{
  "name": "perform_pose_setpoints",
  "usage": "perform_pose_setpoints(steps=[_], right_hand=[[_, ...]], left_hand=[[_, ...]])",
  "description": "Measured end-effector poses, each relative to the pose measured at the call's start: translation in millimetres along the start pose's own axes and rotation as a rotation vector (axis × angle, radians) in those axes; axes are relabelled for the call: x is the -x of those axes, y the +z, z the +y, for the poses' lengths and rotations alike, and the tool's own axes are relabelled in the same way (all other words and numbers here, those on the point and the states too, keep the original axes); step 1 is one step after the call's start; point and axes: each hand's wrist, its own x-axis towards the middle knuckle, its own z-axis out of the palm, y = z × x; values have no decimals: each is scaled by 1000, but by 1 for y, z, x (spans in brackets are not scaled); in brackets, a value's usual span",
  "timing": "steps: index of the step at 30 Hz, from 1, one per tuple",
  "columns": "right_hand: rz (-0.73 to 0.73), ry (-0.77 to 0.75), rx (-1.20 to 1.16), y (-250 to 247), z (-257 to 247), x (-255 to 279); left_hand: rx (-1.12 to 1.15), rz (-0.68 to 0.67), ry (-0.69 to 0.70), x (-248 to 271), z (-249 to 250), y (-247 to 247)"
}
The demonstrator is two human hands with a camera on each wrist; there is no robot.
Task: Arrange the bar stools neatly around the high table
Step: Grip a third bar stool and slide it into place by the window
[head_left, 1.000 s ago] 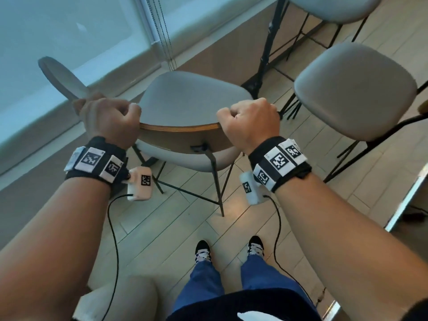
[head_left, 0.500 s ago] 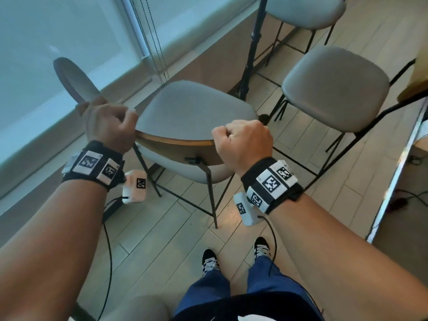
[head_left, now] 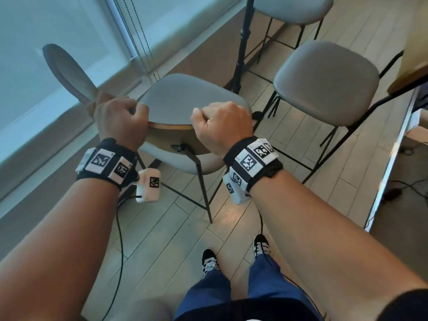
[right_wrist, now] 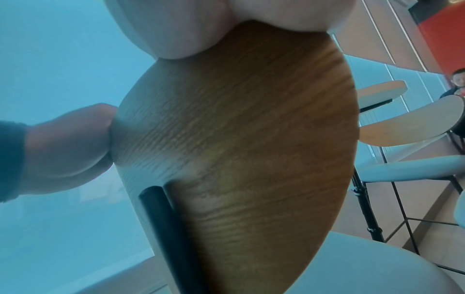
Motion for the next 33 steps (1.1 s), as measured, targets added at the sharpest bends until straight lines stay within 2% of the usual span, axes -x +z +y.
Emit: perform_pose_setpoints(steps=[7, 11, 15, 21, 29, 33], right_hand=[[-4, -6, 25, 14, 10, -14], [18, 0, 6, 18, 7, -18], [15, 11, -4, 19, 8, -22], [26, -19, 2, 18, 10, -23], [40, -26, -6, 19, 10, -22], [3, -37, -21, 20, 11, -30]], left_hand=[[47, -15, -15, -25, -3, 8], [-23, -20, 18, -31, -6, 9], [-1, -47, 34, -39, -6, 8], [-64, -91, 96, -25, 11, 20], [-75, -91, 61, -22, 13, 27], [-60, -89, 68, -31, 8, 28]])
